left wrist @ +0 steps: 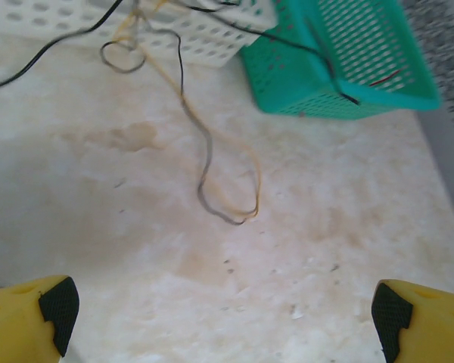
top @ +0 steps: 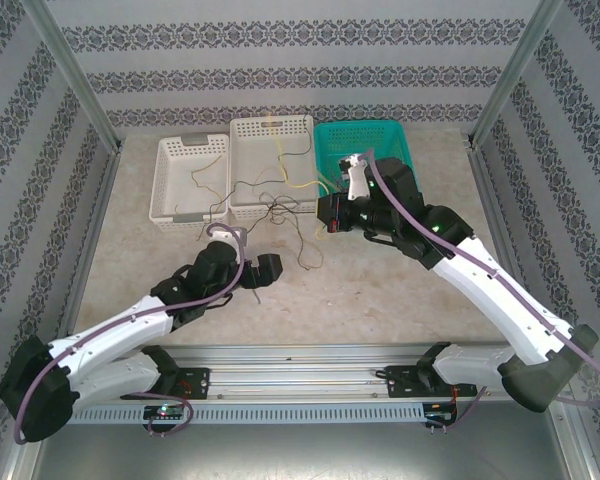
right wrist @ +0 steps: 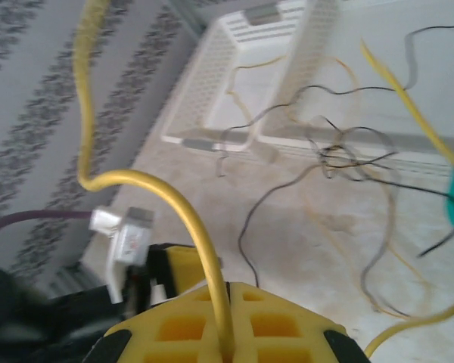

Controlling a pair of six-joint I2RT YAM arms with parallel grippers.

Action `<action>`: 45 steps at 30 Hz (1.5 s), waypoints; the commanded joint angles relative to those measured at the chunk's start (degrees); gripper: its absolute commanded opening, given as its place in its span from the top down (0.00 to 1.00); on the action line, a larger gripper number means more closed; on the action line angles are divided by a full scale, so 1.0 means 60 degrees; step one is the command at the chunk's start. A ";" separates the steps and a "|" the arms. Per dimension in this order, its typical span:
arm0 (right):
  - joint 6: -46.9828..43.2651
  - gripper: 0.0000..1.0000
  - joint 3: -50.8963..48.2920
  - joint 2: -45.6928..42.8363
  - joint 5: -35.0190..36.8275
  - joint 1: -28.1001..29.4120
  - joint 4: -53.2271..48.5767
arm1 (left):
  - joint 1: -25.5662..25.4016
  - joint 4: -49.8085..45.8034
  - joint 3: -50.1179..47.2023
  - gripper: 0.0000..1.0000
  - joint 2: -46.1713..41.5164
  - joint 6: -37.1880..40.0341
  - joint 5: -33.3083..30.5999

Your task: Untangle the cables

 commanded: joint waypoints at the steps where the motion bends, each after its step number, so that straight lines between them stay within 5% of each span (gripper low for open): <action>1: 0.0407 1.00 0.0807 0.0058 -0.1109 0.0196 -0.0066 | -0.0118 0.1194 -0.0053 0.00 -0.0332 0.0488 0.0352; 8: 0.0068 1.00 0.2534 0.1143 -0.1300 0.0336 -0.0178 | -0.0118 0.0454 -0.0177 0.00 -0.1240 0.0640 -0.0301; 14: -0.0106 1.00 0.4986 0.4096 -0.2211 0.0381 0.0050 | -0.0118 -0.1118 -0.0276 0.00 -0.3957 0.0879 -0.1617; 22: 0.0023 1.00 1.2882 1.0087 -0.3200 0.0480 -0.1781 | -0.0104 -0.4751 0.0699 0.00 -0.6411 0.1040 -0.3486; 25: 0.1202 1.00 1.5100 1.2196 -0.3904 0.0276 -0.1069 | -0.0104 -0.5655 0.0995 0.00 -0.6622 0.1034 -0.3823; 35: 0.2550 1.00 1.4265 1.4595 -0.3520 0.0416 0.2788 | -0.0103 -0.6881 0.1948 0.00 -0.6745 0.1241 -0.4779; 45: 0.2050 1.00 1.4184 1.5641 -0.2434 0.0443 0.2468 | -0.0103 -0.7042 0.1699 0.00 -0.6745 0.0986 -0.4812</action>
